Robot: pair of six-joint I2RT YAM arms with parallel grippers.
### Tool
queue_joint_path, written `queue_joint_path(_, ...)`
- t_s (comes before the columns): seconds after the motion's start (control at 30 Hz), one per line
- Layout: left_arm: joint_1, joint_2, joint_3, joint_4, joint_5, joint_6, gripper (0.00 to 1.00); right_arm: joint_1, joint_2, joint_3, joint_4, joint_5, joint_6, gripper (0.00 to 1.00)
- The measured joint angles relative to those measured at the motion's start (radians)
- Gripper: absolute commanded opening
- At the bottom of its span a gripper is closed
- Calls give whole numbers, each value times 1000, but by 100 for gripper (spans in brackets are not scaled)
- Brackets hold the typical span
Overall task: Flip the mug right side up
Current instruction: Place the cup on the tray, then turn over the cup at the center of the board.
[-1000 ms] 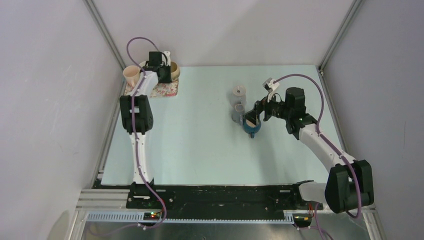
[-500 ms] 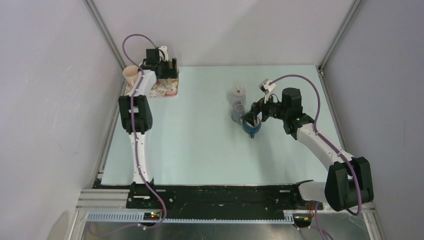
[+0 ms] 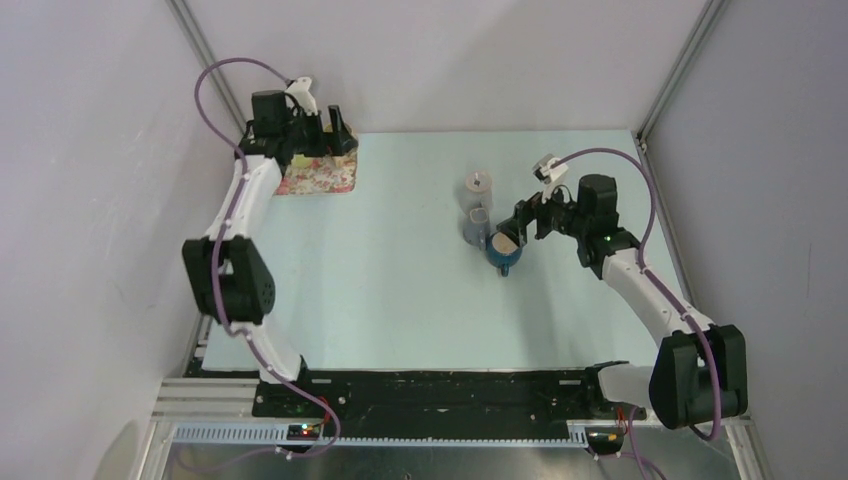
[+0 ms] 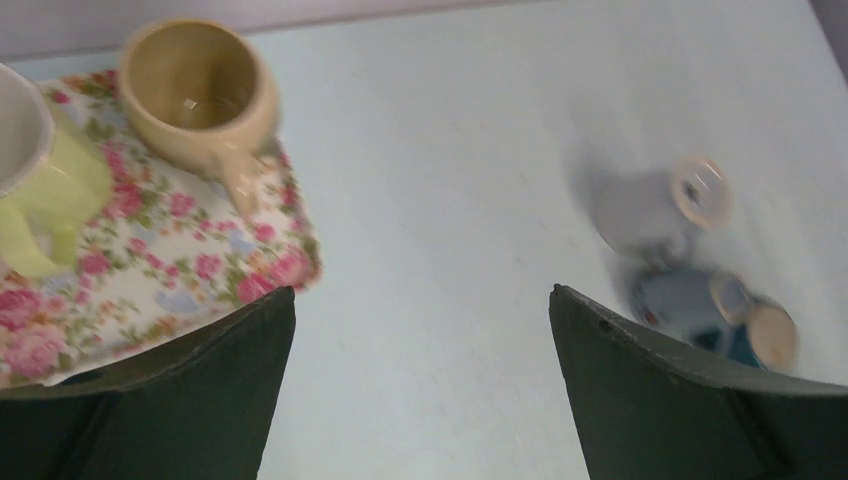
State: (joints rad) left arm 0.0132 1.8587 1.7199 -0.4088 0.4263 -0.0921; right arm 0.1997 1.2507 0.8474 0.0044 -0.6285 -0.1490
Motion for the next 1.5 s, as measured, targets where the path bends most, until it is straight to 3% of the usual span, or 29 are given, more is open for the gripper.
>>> queue_joint_path(0.23, -71, -362, -375, 7, 79, 151, 100, -21, -19, 0, -47, -11, -29, 99)
queue_joint_path(0.57, -69, -576, -692, -21, 124, 349, 100, 3, -31, 52, -241, -9, -195, 99)
queue_joint_path(0.87, -70, -556, -713, -20, 183, 392, 100, 44, -54, 6, -299, 21, -273, 99)
queue_joint_path(1.13, -70, -495, -734, -21, 188, 389, 100, -5, -56, -94, -187, 47, -234, 99)
queue_joint_path(1.5, -70, -515, -766, -19, 207, 389, 100, -2, 3, -107, -73, 98, -165, 100)
